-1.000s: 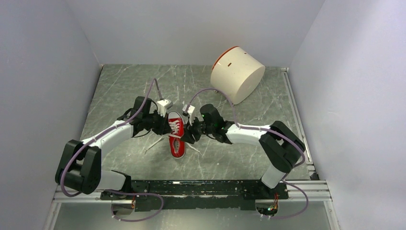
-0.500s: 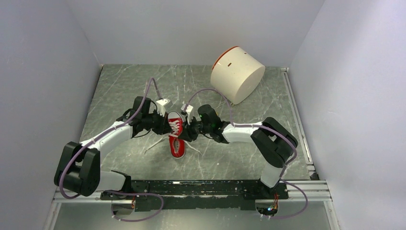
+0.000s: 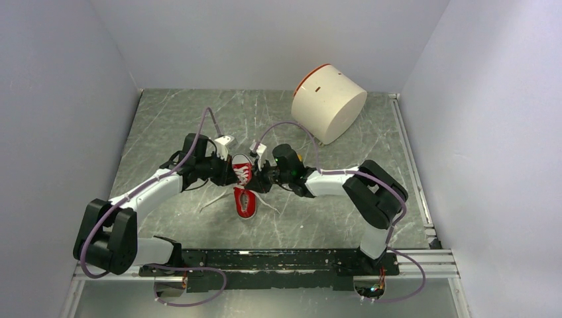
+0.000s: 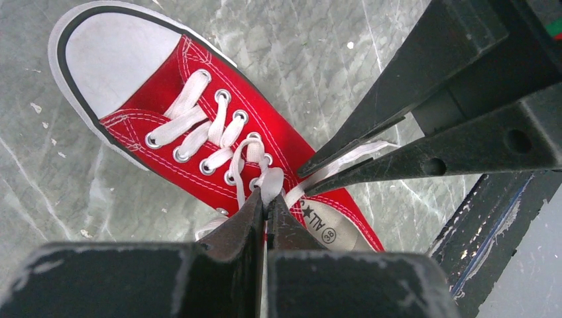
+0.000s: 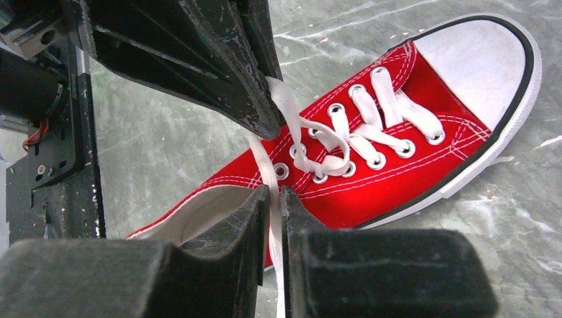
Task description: Tie the shoes
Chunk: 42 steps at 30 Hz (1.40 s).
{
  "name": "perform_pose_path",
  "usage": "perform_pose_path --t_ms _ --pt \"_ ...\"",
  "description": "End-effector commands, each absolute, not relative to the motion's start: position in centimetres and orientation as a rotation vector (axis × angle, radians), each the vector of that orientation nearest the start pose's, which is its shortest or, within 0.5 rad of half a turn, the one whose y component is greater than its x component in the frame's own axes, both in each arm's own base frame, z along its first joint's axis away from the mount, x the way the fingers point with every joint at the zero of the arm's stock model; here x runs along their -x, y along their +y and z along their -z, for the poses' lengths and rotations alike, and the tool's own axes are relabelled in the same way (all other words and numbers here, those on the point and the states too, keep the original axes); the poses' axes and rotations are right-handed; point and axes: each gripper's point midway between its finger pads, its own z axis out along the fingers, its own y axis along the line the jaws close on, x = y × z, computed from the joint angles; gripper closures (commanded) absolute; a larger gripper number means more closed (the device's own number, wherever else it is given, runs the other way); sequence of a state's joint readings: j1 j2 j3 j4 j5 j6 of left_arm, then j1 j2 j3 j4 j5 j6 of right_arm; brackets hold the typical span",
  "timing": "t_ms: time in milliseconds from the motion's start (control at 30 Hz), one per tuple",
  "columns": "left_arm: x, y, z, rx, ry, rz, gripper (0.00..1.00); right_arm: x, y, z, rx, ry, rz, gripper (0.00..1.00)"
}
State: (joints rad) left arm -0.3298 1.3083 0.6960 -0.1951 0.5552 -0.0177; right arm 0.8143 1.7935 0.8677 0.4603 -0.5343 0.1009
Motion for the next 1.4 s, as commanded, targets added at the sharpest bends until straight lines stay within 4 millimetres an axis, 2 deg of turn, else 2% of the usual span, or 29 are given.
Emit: perform_pose_path --t_ms 0,167,333,433,533,800,967,1100,1300,1367 --pt "-26.4 -19.2 -9.7 -0.623 2.245 0.861 0.95 -25.1 39.1 -7.3 1.059 1.848 -1.061 0.85" --pt "-26.3 -19.2 -9.7 -0.622 2.246 0.864 0.95 -25.1 38.6 -6.8 1.071 1.849 -1.028 0.87" --pt "-26.1 -19.0 -9.5 -0.607 2.258 0.862 0.95 -25.2 38.3 -6.7 1.053 1.858 -1.011 1.00" --pt "-25.9 -18.9 -9.2 -0.592 2.269 0.858 0.95 -25.6 37.9 -7.3 1.010 1.878 -0.980 1.00" --pt "-25.6 -18.7 -9.1 -0.575 2.275 0.858 0.95 -25.9 37.2 -7.1 0.947 1.965 -0.946 1.00" --pt "-24.8 -17.9 -8.2 -0.432 2.339 0.833 0.95 -24.9 36.0 -7.2 0.873 2.009 -0.957 1.00" --pt "-24.4 -17.4 -7.9 -0.335 2.394 0.818 0.95 -25.0 36.9 -7.5 0.888 1.991 -0.997 1.00" --pt "-24.3 -17.3 -7.9 -0.256 2.430 0.820 0.95 -26.2 37.6 -7.9 0.835 1.991 -0.992 1.00" --pt "-23.2 -16.6 -4.9 -0.064 2.633 0.784 0.95 -27.4 38.7 -7.8 0.808 1.999 -0.990 1.00" --pt "-22.9 -16.4 -4.5 -0.035 2.658 0.772 0.95 -27.5 38.5 -7.7 0.803 1.999 -0.974 1.00"
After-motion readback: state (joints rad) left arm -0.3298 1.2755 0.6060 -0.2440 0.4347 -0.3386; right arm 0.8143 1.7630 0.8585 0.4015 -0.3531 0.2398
